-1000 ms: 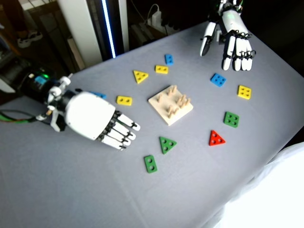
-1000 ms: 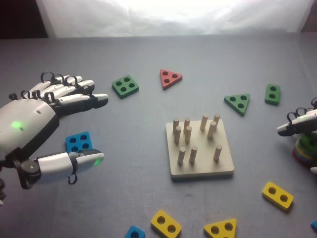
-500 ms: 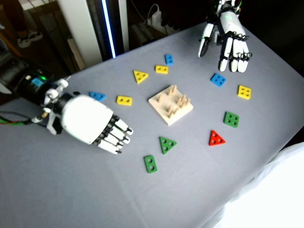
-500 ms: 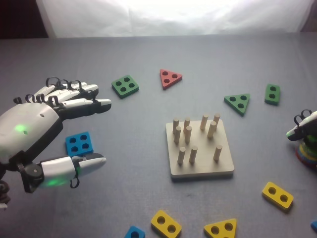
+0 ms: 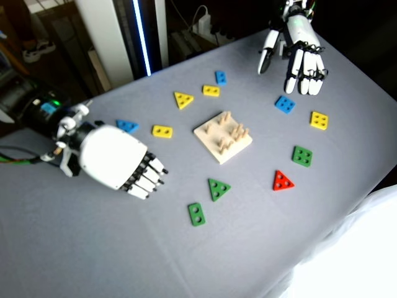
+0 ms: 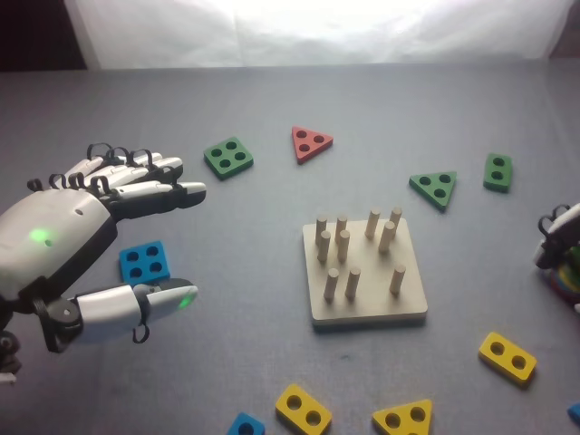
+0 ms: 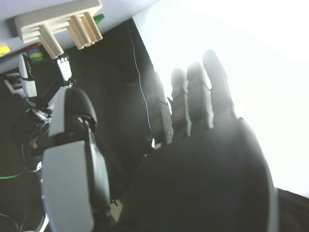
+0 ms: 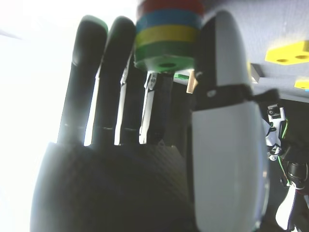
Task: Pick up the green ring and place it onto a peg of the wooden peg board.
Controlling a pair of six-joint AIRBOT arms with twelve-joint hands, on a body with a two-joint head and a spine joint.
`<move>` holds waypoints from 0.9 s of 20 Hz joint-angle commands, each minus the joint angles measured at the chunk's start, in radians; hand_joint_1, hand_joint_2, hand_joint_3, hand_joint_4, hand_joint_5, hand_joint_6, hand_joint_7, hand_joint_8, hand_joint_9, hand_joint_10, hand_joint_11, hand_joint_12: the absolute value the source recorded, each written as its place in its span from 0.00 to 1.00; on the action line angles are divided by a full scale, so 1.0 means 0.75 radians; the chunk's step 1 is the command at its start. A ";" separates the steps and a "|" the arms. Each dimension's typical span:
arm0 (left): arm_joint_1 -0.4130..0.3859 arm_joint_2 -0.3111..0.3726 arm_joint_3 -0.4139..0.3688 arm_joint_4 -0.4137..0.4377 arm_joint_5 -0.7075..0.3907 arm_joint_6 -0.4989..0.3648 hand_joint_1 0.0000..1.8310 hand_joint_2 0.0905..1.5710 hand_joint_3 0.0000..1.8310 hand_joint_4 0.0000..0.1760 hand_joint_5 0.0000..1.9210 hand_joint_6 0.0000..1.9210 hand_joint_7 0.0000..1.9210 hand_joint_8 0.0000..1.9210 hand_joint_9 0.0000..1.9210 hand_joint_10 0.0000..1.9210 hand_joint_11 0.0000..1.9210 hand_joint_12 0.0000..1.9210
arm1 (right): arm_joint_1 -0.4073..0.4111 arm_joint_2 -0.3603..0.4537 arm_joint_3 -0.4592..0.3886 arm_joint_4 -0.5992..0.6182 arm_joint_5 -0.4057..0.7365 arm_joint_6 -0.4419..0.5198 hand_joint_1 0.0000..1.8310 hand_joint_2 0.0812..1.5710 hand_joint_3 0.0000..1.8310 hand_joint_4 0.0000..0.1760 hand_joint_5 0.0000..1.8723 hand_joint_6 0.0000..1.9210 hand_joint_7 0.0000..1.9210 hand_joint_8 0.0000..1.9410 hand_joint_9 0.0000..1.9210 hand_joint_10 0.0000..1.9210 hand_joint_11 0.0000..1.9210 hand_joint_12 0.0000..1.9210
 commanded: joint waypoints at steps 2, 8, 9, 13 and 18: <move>-0.014 -0.010 0.001 0.025 -0.160 -0.009 0.42 0.67 0.00 0.14 0.28 0.00 0.14 0.00 0.11 0.00 0.00 0.32 | 0.054 0.000 -0.011 -0.040 0.174 0.003 0.76 0.66 0.00 0.00 0.54 0.46 0.55 0.42 0.54 0.55 0.43 0.64; -0.014 -0.014 0.004 0.028 -0.155 -0.009 0.41 0.67 0.00 0.12 0.29 0.00 0.15 0.00 0.12 0.00 0.00 0.35 | 0.245 -0.022 -0.039 -0.293 0.194 0.020 0.76 0.66 0.00 0.00 0.51 0.50 0.55 0.42 0.56 0.54 0.49 0.60; -0.015 -0.014 0.004 0.029 -0.154 -0.010 0.41 0.67 0.00 0.13 0.29 0.00 0.15 0.00 0.12 0.00 0.00 0.36 | 0.279 -0.032 -0.038 -0.340 0.194 0.036 0.76 0.67 0.00 0.00 0.50 0.51 0.53 0.45 0.55 0.56 0.51 0.60; -0.015 -0.017 0.007 0.032 -0.154 -0.014 0.41 0.67 0.00 0.16 0.29 0.00 0.15 0.00 0.12 0.00 0.00 0.34 | 0.368 -0.085 -0.020 -0.493 0.194 0.123 0.68 0.68 0.00 0.00 0.55 0.42 0.54 0.56 0.56 0.70 0.56 0.79; -0.016 -0.023 0.010 0.033 -0.152 -0.016 0.42 0.67 0.00 0.20 0.28 0.00 0.14 0.00 0.11 0.00 0.00 0.27 | 0.412 -0.144 0.005 -0.625 0.153 0.207 0.69 0.68 0.00 0.00 0.55 0.40 0.52 0.59 0.55 0.66 0.54 0.76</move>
